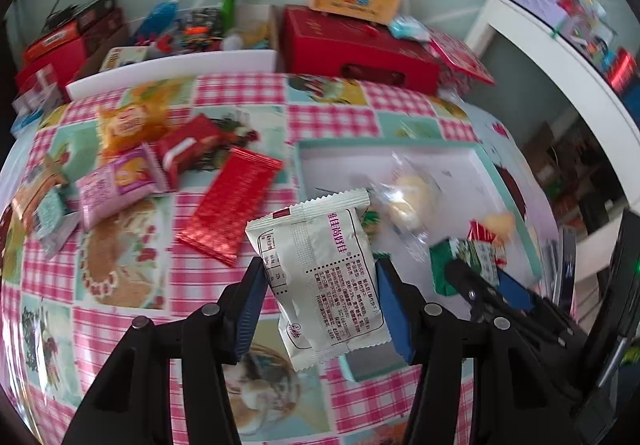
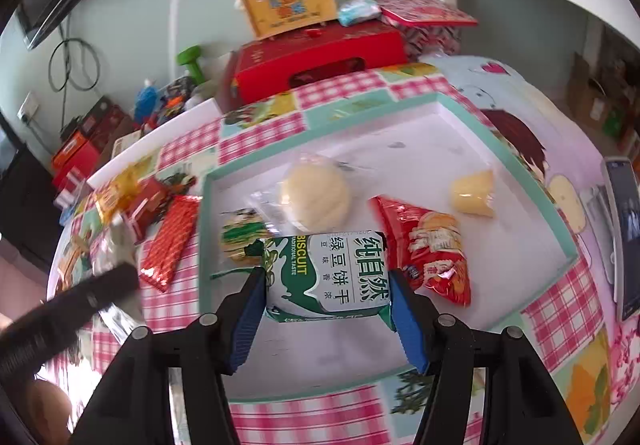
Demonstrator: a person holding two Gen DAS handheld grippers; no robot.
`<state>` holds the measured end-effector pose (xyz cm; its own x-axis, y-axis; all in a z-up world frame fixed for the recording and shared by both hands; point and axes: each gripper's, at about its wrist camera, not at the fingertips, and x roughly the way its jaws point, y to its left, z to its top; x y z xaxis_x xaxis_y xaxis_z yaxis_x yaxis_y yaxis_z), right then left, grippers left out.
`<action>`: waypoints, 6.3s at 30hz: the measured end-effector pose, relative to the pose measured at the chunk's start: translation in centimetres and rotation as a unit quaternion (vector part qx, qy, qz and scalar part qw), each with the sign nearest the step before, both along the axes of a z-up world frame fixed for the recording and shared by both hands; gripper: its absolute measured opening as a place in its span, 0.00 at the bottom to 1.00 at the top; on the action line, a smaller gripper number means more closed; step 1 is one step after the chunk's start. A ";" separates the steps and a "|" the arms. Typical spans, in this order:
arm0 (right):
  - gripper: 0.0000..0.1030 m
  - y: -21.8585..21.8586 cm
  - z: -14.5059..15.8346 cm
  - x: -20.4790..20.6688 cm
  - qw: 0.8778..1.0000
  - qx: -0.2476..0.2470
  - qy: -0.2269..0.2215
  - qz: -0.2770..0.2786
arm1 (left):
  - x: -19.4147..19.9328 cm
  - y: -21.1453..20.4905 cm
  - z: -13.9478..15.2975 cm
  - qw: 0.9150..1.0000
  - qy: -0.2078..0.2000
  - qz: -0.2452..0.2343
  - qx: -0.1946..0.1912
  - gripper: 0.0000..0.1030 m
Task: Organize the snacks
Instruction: 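Carry both packets over the white tray and open both tools to release, then withdraw both tools from the tray back to the snack pile, then grasp the red patterned packet with the right tool while the left tool grasps the pink swiss roll, then carry both packets into the white tray and open both tools to release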
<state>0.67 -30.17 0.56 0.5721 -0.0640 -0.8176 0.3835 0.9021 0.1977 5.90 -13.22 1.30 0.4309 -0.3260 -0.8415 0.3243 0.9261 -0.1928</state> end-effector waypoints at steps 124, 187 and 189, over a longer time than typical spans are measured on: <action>0.68 14.1 -5.2 20.2 0.970 0.073 0.193 0.127 | 19.1 16.4 -1.9 0.989 0.054 0.056 0.126 0.97; 0.47 5.5 4.2 5.6 0.998 -0.009 -0.036 0.058 | 6.2 4.3 2.8 0.991 0.001 0.130 0.035 0.37; 0.47 4.0 4.5 5.3 0.998 -0.010 -0.040 0.039 | 6.6 3.2 2.8 0.993 -0.001 0.116 0.031 0.37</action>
<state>5.94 -26.19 5.08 0.6402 -0.0327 -0.7675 0.2951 0.9329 0.2064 12.51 -10.02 4.07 0.4895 -0.1651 -0.8562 0.1011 0.9860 -0.1324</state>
